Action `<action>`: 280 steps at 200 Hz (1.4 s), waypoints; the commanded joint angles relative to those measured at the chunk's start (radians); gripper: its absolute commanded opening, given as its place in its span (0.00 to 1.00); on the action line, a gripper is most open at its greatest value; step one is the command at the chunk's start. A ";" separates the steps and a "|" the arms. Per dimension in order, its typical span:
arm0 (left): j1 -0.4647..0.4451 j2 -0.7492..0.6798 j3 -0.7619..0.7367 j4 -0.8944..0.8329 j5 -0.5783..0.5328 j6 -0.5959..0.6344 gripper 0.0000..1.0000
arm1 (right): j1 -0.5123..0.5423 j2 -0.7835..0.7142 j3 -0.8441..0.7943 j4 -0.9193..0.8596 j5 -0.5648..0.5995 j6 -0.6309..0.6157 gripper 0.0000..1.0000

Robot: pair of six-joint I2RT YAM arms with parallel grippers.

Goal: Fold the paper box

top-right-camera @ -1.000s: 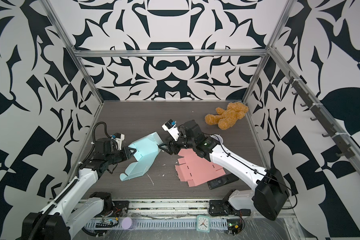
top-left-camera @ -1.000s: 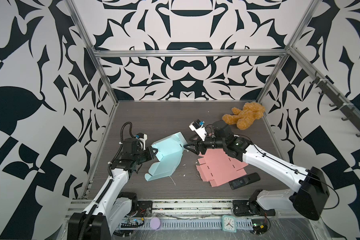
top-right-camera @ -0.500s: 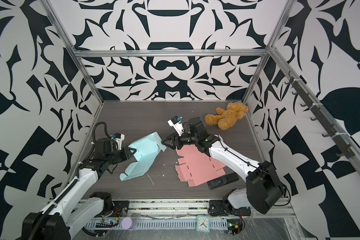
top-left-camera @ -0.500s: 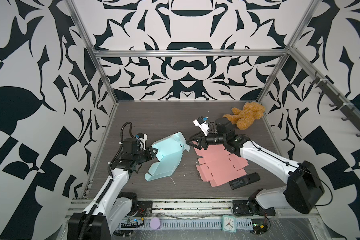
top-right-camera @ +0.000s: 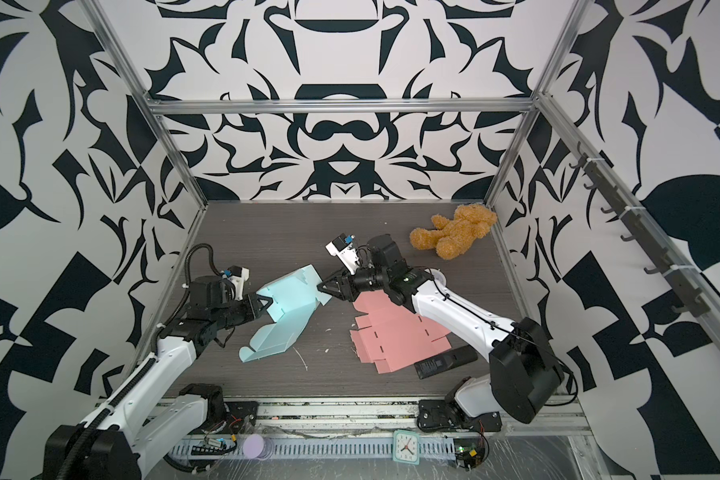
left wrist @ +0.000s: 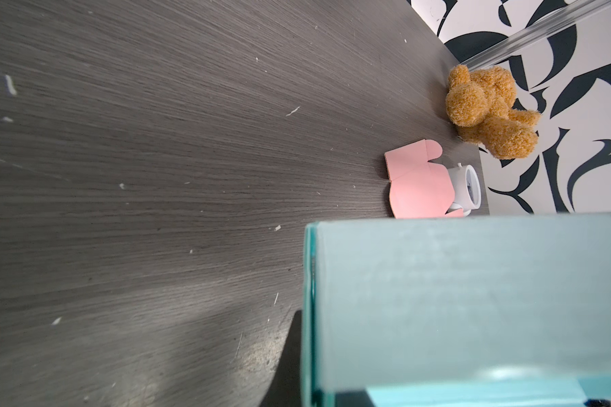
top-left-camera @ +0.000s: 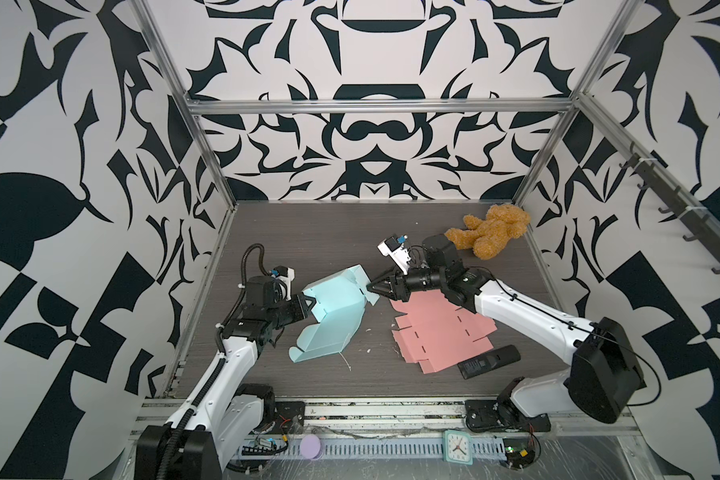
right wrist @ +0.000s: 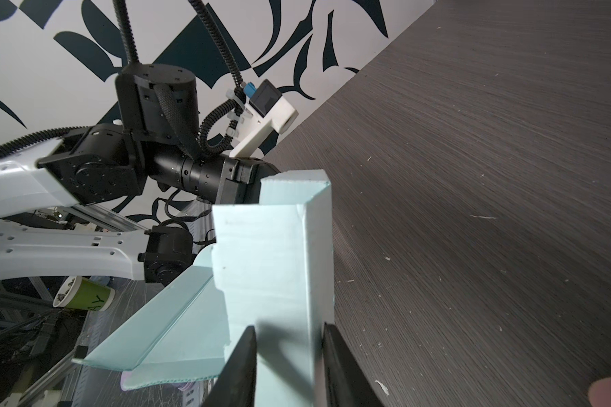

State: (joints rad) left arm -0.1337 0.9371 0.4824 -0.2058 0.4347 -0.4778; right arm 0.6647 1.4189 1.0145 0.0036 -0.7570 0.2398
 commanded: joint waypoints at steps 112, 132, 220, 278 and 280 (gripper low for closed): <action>-0.014 0.006 0.023 -0.001 -0.013 -0.010 0.05 | 0.187 0.030 0.185 -0.277 0.474 -0.178 0.36; -0.019 0.008 0.025 -0.004 -0.028 -0.016 0.05 | 0.221 0.038 0.211 -0.308 0.559 -0.192 0.36; -0.064 0.023 0.035 -0.004 -0.073 -0.031 0.05 | 0.321 0.084 0.285 -0.392 0.806 -0.244 0.35; -0.073 0.019 0.030 -0.003 -0.119 -0.067 0.05 | 0.397 0.113 0.339 -0.459 1.004 -0.238 0.35; -0.073 0.018 0.030 -0.003 -0.122 -0.069 0.05 | 0.398 0.115 0.341 -0.461 1.009 -0.236 0.35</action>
State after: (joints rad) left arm -0.1978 0.9627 0.4889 -0.2131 0.3374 -0.5163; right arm 1.0420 1.5341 1.2976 -0.4206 0.1326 0.0029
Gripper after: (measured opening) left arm 0.094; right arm 0.346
